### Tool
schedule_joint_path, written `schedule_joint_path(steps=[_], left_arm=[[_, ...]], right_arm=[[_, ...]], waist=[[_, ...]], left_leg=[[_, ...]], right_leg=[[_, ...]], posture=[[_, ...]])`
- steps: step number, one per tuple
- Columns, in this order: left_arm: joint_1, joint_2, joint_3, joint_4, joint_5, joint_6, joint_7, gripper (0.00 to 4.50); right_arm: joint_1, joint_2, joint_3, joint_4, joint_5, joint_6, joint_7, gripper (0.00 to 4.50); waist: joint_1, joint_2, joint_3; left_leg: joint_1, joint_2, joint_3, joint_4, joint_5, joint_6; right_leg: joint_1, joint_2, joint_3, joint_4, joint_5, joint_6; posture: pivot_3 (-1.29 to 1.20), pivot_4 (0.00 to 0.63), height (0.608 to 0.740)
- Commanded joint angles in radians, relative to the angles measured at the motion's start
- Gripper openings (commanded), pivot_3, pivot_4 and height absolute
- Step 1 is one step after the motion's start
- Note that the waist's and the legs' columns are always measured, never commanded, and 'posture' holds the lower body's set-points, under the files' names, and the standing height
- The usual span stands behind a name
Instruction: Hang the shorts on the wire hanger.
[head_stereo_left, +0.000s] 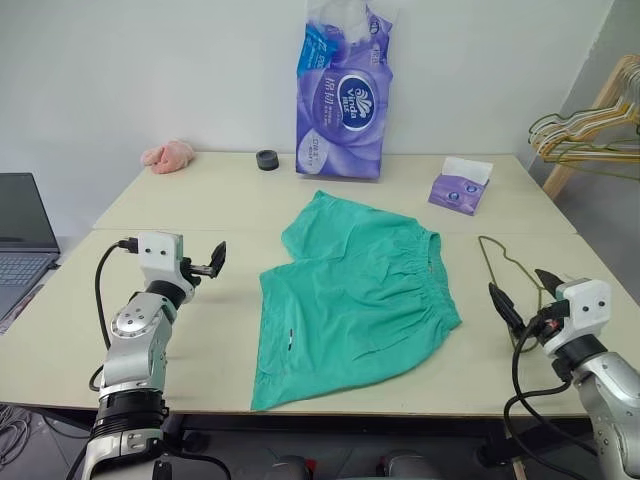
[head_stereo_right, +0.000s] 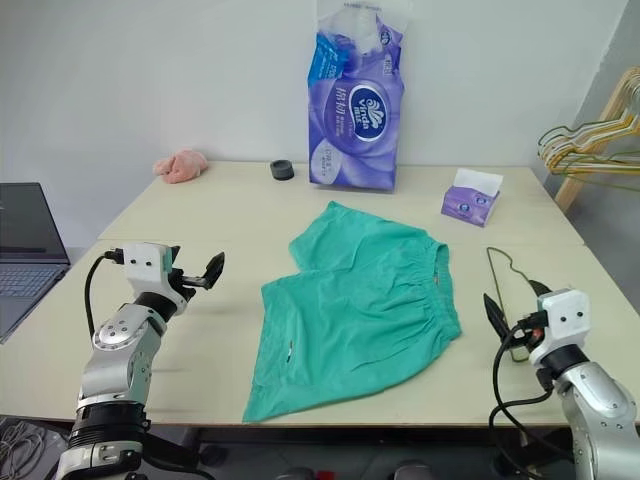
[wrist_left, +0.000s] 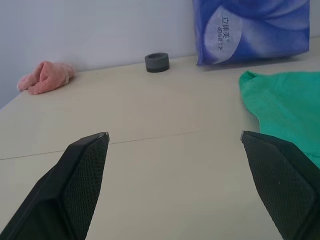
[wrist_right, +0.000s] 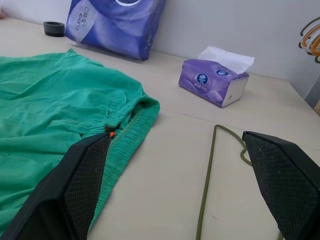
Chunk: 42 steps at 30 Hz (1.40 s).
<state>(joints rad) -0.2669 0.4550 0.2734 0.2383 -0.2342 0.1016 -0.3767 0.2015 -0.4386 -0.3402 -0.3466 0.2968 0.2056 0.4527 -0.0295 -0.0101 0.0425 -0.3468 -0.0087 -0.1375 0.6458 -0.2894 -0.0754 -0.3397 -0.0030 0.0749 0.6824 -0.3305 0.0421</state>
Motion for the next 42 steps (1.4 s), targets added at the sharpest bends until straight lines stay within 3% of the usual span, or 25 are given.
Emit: schedule_joint_path(steps=[1,42], left_arm=[[0.000,0.012,0.009,-0.038,-0.013,-0.008,-0.020,4.48],[0.060,0.050,-0.056,-0.143,0.005,0.096,-0.159,4.48]], right_arm=[[-0.011,-0.005,-0.010,-0.014,0.006,-0.021,0.001,4.50],[0.040,-0.005,-0.014,0.012,0.005,-0.069,0.014,4.50]], waist=[[0.000,0.000,0.000],[0.002,0.000,0.000]], left_leg=[[0.000,0.000,0.000,0.000,0.000,0.000],[0.001,0.000,0.000,0.000,0.000,0.000]], right_leg=[[0.000,0.000,0.000,0.000,0.000,0.000],[0.001,0.000,0.000,0.000,0.000,0.000]], posture=[[0.01,0.000,0.740],[0.00,0.022,0.740]])
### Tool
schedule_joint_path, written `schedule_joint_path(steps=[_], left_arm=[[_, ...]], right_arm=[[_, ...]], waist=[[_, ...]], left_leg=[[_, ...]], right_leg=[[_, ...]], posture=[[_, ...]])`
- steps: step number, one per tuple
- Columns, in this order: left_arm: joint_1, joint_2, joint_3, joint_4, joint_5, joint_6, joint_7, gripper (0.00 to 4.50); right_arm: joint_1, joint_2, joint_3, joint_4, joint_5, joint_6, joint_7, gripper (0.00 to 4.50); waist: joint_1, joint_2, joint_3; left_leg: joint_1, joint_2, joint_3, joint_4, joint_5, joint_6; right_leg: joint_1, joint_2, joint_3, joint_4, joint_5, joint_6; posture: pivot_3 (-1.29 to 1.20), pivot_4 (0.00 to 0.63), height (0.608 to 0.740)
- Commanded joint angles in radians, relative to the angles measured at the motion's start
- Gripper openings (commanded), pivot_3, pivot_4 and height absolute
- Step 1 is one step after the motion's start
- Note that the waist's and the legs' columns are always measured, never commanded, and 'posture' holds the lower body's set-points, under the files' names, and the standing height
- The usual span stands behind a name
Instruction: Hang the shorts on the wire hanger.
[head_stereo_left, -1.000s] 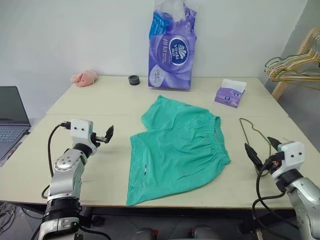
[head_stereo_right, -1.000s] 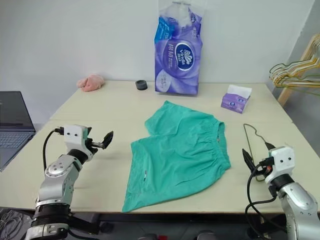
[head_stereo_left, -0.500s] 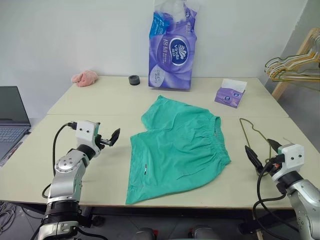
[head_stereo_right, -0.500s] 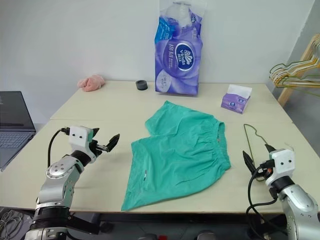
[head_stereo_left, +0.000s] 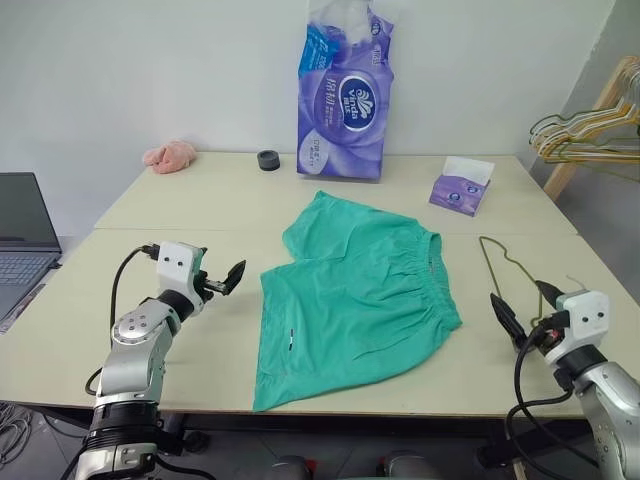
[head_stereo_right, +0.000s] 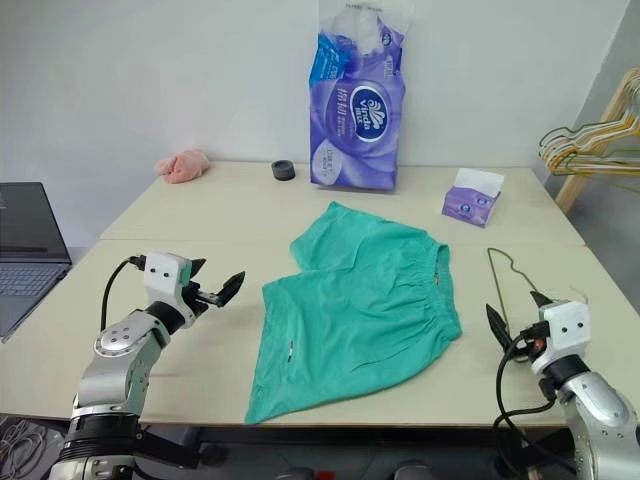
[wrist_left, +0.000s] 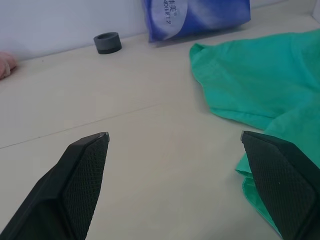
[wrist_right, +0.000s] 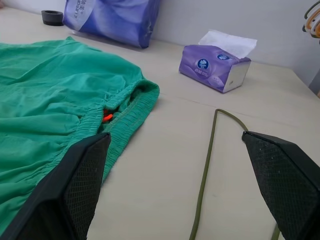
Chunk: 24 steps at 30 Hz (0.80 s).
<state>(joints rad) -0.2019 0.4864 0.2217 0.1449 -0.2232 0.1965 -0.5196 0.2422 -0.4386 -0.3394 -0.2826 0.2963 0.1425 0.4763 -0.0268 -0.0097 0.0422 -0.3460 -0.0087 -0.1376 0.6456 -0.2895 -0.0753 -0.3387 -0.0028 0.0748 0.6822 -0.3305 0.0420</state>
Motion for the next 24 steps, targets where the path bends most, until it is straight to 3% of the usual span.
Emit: schedule_joint_path(steps=[1,11,18,24], left_arm=[[-0.004,0.020,-0.005,-0.052,-0.006,0.002,-0.019,4.48],[-0.042,0.000,-0.003,-0.077,-0.090,0.001,-0.110,4.48],[-0.197,0.021,-0.139,-0.036,-0.096,0.013,-0.310,4.48],[-0.333,0.053,-0.241,-0.002,-0.117,0.038,-0.537,4.48]], right_arm=[[0.004,-0.004,-0.016,-0.054,0.006,-0.006,-0.010,4.50],[0.071,-0.007,-0.042,-0.116,0.019,0.017,-0.019,4.50],[0.190,0.016,-0.152,-0.222,0.063,0.159,-0.093,4.50],[0.215,0.004,-0.195,-0.281,0.128,0.365,-0.149,4.50]], waist=[[-0.001,0.000,0.001],[-0.006,0.006,0.008],[-0.009,0.006,0.009],[-0.080,0.011,0.012]], left_leg=[[0.000,0.000,0.000,0.000,0.000,0.000],[0.000,0.000,0.000,0.000,0.000,0.000],[-0.001,-0.001,0.000,0.000,0.000,0.000],[0.000,-0.003,0.002,0.000,0.000,0.000]], right_leg=[[0.000,0.000,0.000,0.000,0.000,0.000],[0.000,0.000,0.000,-0.001,0.000,0.000],[0.001,0.000,-0.001,-0.001,-0.002,0.003],[0.001,0.002,0.001,-0.002,-0.002,0.003]], posture=[[0.00,0.024,0.740],[-0.08,0.041,0.740],[-0.17,0.034,0.740],[-0.24,0.038,0.740]])
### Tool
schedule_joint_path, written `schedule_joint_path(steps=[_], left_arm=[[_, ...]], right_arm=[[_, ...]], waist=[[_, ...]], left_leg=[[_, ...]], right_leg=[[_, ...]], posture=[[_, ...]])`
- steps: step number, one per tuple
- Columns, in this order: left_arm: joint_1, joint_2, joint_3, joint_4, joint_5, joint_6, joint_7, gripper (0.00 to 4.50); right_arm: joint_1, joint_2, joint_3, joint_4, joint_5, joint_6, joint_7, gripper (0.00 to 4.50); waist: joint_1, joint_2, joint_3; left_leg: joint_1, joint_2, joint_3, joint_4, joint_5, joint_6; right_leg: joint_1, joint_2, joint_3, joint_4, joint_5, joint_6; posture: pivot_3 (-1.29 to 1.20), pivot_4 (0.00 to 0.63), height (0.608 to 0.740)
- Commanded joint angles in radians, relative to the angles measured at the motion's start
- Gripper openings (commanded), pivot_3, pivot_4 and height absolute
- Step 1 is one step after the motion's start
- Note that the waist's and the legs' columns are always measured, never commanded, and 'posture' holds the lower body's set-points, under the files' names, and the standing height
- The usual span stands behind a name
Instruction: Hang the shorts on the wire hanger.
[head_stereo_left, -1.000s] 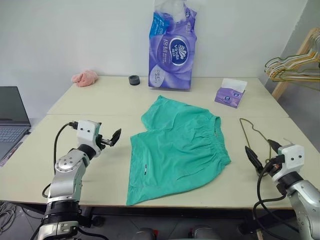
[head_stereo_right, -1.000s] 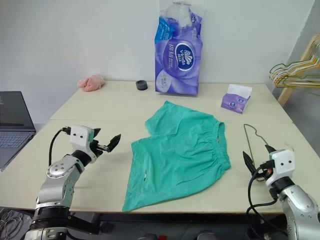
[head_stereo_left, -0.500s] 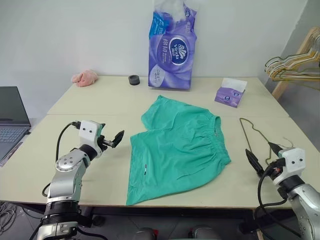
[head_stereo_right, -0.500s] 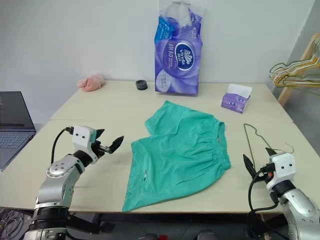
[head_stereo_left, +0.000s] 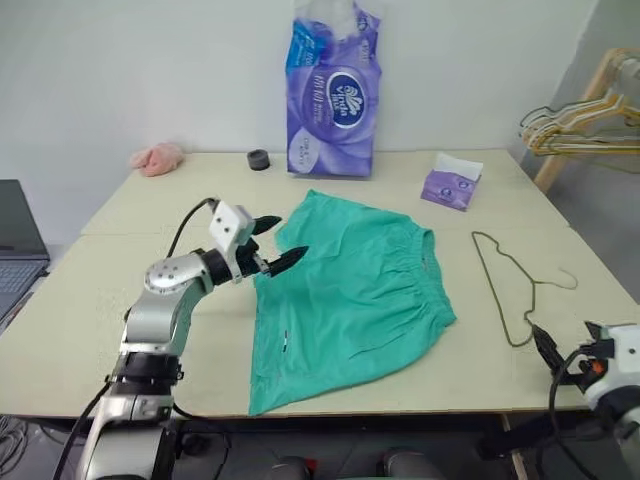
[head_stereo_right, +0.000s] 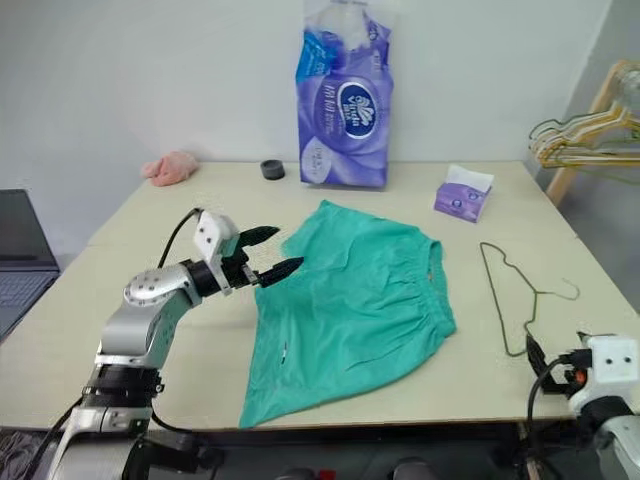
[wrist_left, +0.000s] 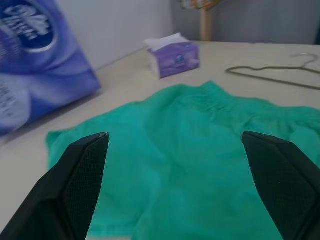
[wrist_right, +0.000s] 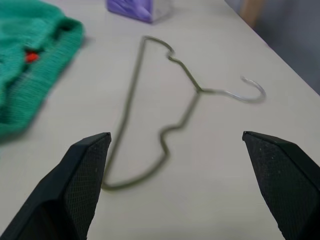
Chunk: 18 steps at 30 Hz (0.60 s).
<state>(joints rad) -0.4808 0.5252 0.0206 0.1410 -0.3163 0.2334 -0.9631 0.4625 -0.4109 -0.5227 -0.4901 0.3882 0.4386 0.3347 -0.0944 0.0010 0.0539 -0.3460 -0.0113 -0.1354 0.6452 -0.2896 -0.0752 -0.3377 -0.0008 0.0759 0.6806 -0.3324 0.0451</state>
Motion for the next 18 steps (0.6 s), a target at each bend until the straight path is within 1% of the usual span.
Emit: schedule_joint_path(steps=[1,3,7,10,13,18], left_arm=[[-0.086,0.022,-0.069,0.003,-0.029,0.005,-0.161,4.48],[-0.129,0.037,-0.112,0.005,-0.038,-0.003,-0.274,4.48],[-0.159,0.057,-0.153,0.024,-0.036,-0.049,-0.405,4.48],[-0.172,0.068,-0.184,0.040,-0.026,-0.088,-0.499,4.48],[-0.185,0.057,-0.199,0.062,-0.015,-0.129,-0.539,4.48],[-0.185,0.041,-0.198,0.078,-0.011,-0.174,-0.555,4.48]], right_arm=[[-0.012,-0.045,-0.002,-0.089,0.038,0.106,-0.003,4.50],[-0.046,-0.062,0.004,-0.103,0.057,0.160,-0.012,4.50],[-0.120,-0.080,0.018,-0.109,0.074,0.243,-0.037,4.50],[-0.193,-0.109,0.053,-0.090,0.056,0.324,-0.067,4.50],[-0.296,-0.133,0.113,-0.042,0.051,0.425,-0.094,4.50],[-0.409,-0.138,0.149,0.012,0.051,0.530,-0.121,4.50]], waist=[[-0.023,-0.001,0.001],[-0.046,-0.001,0.002],[-0.082,0.001,0.004],[-0.109,0.002,0.005],[-0.127,0.000,0.007],[-0.131,-0.001,0.009]], left_leg=[[0.000,0.000,0.000,-0.001,0.000,0.000],[-0.001,0.002,0.000,-0.001,0.000,0.000],[0.000,0.002,0.000,-0.001,0.000,0.001],[0.000,0.003,0.001,0.000,0.000,0.001],[0.000,0.003,0.003,0.001,0.000,0.001],[0.000,0.004,0.005,0.000,0.000,0.001]], right_leg=[[0.000,0.001,0.000,0.000,-0.001,0.001],[-0.001,0.003,0.000,0.000,-0.001,0.001],[0.000,0.004,0.001,0.000,-0.001,0.000],[0.000,0.004,0.002,0.000,-0.001,0.001],[0.000,0.005,0.005,0.000,-0.001,0.001],[-0.002,0.007,0.013,0.000,-0.001,0.002]], posture=[[-0.25,0.039,0.740],[-0.26,0.039,0.740],[-0.28,0.039,0.740],[-0.29,0.040,0.740],[-0.30,0.041,0.740],[-0.31,0.045,0.740]])
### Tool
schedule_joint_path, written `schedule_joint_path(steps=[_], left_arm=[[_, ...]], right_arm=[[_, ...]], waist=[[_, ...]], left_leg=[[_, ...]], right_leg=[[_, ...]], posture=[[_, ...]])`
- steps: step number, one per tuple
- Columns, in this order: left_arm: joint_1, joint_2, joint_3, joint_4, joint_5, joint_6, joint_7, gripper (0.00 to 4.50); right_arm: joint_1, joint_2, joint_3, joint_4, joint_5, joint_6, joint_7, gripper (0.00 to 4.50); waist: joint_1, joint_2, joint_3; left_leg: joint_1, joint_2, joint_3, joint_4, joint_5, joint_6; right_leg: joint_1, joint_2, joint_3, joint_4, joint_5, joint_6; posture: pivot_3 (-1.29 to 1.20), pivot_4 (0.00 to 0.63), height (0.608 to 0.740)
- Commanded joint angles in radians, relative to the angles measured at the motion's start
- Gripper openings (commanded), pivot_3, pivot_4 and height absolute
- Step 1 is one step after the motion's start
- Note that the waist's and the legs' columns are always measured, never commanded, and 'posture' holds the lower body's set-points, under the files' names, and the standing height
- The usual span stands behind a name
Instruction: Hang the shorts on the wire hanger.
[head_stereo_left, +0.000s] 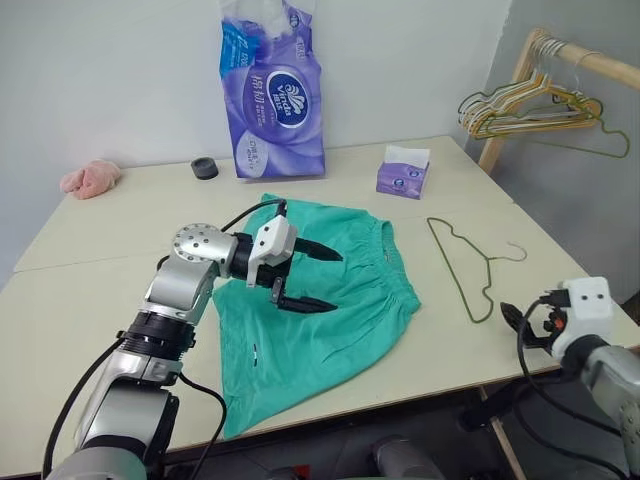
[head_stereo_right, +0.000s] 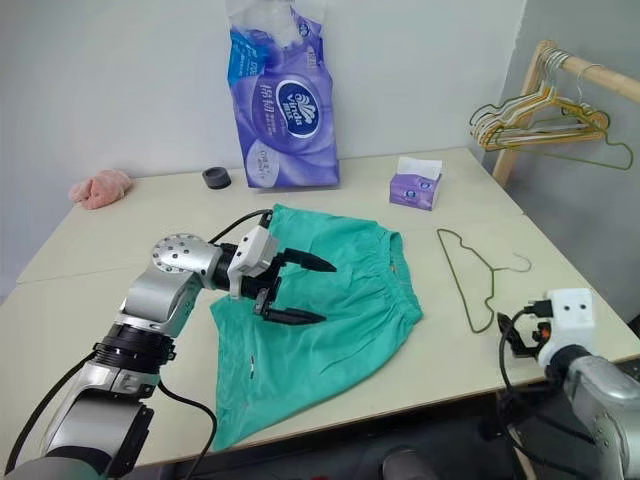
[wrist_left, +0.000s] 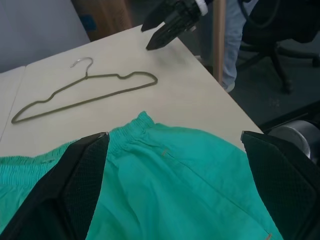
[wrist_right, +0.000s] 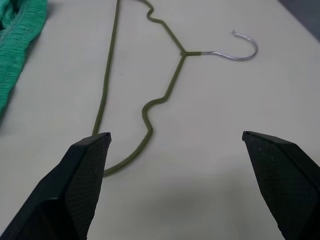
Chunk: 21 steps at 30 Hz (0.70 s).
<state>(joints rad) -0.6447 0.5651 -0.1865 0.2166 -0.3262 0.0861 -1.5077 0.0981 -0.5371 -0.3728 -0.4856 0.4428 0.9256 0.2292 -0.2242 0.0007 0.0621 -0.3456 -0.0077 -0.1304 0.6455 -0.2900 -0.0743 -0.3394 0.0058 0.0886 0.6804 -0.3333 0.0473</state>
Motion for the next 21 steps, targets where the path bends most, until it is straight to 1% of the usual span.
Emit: schedule_joint_path(steps=[1,6,10,17,20,21], left_arm=[[-0.018,-0.001,0.008,0.000,-0.004,-0.028,-0.013,4.48],[-0.001,-0.012,0.008,0.008,0.002,-0.051,0.001,4.48],[0.005,-0.018,0.010,0.007,0.001,-0.051,0.006,4.48],[0.025,-0.031,0.012,0.001,0.002,-0.055,0.025,4.48],[0.029,-0.035,0.015,0.003,0.004,-0.057,0.031,4.50],[0.029,-0.038,0.016,0.005,0.005,-0.060,0.035,4.50]], right_arm=[[-0.068,-0.011,0.011,0.030,-0.006,0.056,-0.017,4.50],[-0.137,-0.027,0.102,0.114,-0.058,0.079,-0.017,4.50],[-0.173,-0.046,0.143,0.171,-0.094,0.072,-0.001,4.50],[-0.242,-0.135,0.216,0.280,-0.126,0.095,0.082,4.50],[-0.269,-0.158,0.237,0.310,-0.100,0.139,0.138,3.89],[-0.285,-0.161,0.243,0.326,-0.088,0.162,0.160,3.60]], waist=[[-0.001,-0.001,0.001],[-0.005,-0.002,0.002],[-0.007,-0.002,0.004],[-0.021,-0.005,0.007],[-0.023,-0.005,0.008],[-0.024,-0.006,0.008]], left_leg=[[-0.001,0.000,0.000,0.000,0.000,0.000],[-0.002,0.000,0.002,0.000,-0.001,0.002],[-0.002,0.000,0.002,0.000,-0.001,0.002],[-0.002,0.000,0.004,0.000,-0.001,0.002],[-0.002,0.000,0.003,0.000,-0.001,0.002],[-0.002,0.000,0.003,0.000,-0.001,0.002]], right_leg=[[-0.002,0.000,0.000,0.000,0.000,0.000],[-0.003,0.000,0.003,0.000,0.000,0.000],[-0.004,0.000,0.003,0.000,0.000,0.000],[-0.004,-0.001,0.005,0.000,0.000,0.001],[-0.004,0.000,0.005,0.000,0.000,0.001],[-0.004,-0.001,0.005,0.000,0.000,0.001]], posture=[[-0.31,0.046,0.740],[-0.31,0.049,0.740],[-0.31,0.051,0.740],[-0.31,0.054,0.740],[-0.31,0.054,0.740],[-0.30,0.054,0.740]])
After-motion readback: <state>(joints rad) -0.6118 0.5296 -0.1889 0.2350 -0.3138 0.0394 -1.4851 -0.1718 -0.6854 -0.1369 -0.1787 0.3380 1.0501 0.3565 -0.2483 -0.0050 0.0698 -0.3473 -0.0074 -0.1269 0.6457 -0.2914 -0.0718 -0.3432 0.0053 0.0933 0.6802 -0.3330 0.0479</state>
